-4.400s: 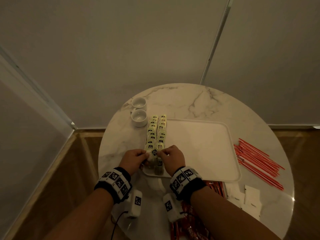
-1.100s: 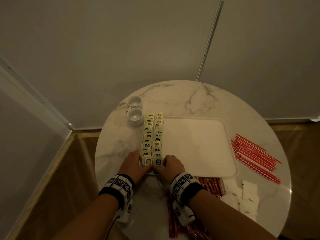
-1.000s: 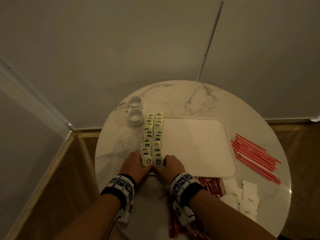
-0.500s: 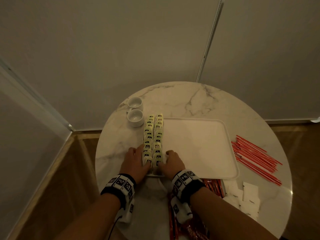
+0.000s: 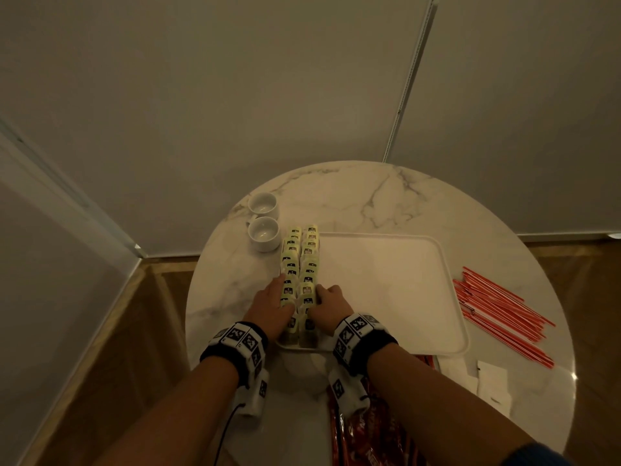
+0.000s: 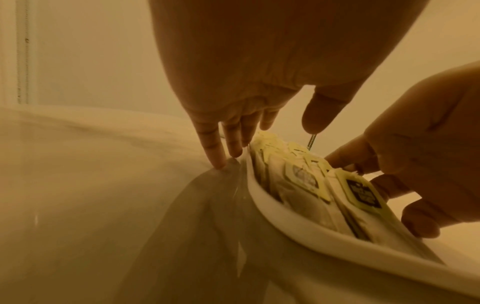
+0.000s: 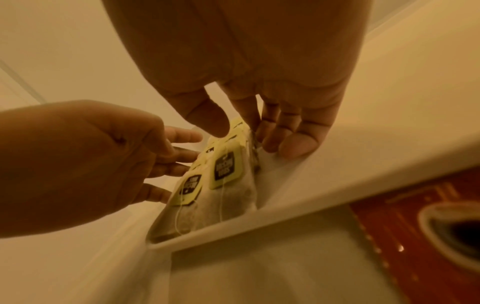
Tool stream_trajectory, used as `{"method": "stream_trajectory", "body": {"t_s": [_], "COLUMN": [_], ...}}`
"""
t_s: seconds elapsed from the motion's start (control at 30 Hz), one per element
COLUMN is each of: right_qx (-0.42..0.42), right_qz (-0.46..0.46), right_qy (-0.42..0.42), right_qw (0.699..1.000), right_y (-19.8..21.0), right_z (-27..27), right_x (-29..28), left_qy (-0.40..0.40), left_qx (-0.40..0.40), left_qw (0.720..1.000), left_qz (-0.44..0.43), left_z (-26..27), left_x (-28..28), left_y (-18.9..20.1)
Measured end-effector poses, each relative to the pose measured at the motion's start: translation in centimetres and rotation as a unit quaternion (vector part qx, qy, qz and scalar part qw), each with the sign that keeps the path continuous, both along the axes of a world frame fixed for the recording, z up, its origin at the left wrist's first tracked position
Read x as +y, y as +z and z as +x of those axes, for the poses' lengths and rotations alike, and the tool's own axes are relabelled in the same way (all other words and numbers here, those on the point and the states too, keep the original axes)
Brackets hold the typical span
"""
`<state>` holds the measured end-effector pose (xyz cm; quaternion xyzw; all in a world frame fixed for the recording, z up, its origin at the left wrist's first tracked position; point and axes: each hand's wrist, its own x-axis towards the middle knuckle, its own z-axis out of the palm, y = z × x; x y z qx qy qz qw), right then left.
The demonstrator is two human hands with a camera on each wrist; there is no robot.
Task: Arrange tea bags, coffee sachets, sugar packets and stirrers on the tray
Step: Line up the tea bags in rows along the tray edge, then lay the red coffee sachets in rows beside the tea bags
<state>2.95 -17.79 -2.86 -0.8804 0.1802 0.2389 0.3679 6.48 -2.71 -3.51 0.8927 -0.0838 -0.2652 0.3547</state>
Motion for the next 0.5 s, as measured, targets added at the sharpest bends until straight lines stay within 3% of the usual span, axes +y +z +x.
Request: {"method": "stream_trajectory", "body": {"t_s": [0.3,0.5], "right_qx": [0.004,-0.026], "right_qz": [0.016,0.026], "right_qy": [0.002,-0.050], "right_qw": [1.000,0.998], "right_y": [0.1,0.6], "right_z": [0.4,-0.4], "right_x": [-0.3,-1.5], "left_qy": [-0.011,-0.001], "left_qx": [-0.023,-0.009], "left_qw": [0.999,1.000], "left_qz": [0.033,-0.005], "left_z": [0.2,0.0], "left_x": [-0.3,0.4], "left_y": [0.5,0.7]}}
